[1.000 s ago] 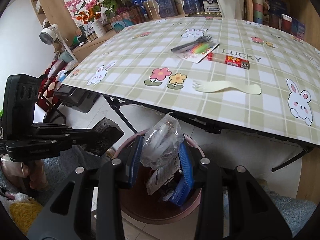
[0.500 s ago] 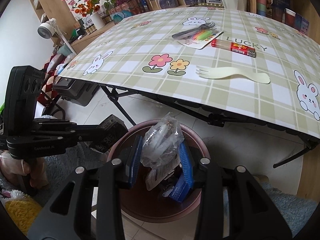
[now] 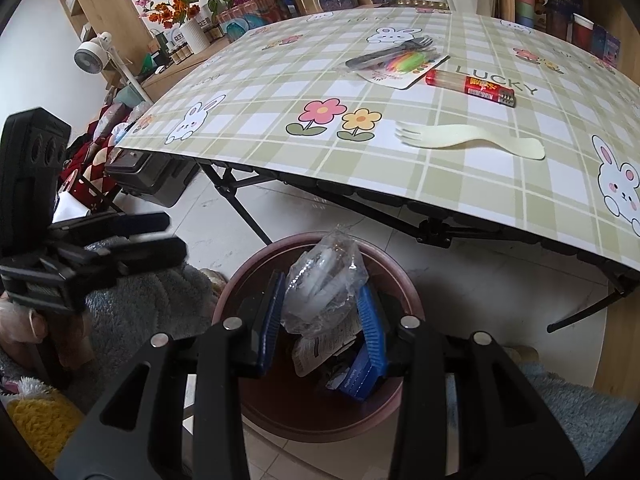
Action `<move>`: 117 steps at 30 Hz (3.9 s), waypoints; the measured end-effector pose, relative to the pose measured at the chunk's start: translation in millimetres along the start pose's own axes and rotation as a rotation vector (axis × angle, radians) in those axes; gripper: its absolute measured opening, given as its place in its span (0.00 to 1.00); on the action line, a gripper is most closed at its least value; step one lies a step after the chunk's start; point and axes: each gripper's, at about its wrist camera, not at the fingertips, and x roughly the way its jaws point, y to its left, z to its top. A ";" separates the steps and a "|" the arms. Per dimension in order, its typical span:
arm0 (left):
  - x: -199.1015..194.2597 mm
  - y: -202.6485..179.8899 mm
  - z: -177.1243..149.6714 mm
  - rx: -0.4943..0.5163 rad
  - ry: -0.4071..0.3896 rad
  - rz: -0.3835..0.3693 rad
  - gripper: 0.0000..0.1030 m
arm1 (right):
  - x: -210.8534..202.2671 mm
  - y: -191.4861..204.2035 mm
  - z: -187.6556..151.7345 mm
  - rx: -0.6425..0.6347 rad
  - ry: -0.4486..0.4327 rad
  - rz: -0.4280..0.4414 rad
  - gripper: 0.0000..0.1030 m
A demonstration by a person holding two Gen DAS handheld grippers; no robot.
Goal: Collect trash
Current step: 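Open the right tool to drop the clear plastic into the bin, then reach to the table and grasp the white plastic spork with the right tool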
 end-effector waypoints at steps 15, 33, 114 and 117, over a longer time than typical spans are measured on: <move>-8.9 30.4 3.7 -0.131 -0.040 0.037 0.94 | 12.8 18.0 -1.8 -0.064 0.045 0.028 0.56; -10.1 30.6 5.1 -0.126 -0.055 0.051 0.94 | -4.3 -10.3 7.9 0.019 -0.052 -0.119 0.94; 20.7 -22.9 137.9 0.204 -0.185 -0.036 0.76 | 8.0 -107.0 101.6 0.354 -0.063 -0.360 0.33; 46.3 -39.4 161.5 0.270 -0.145 -0.026 0.72 | -1.0 -121.8 94.0 0.384 -0.077 -0.358 0.33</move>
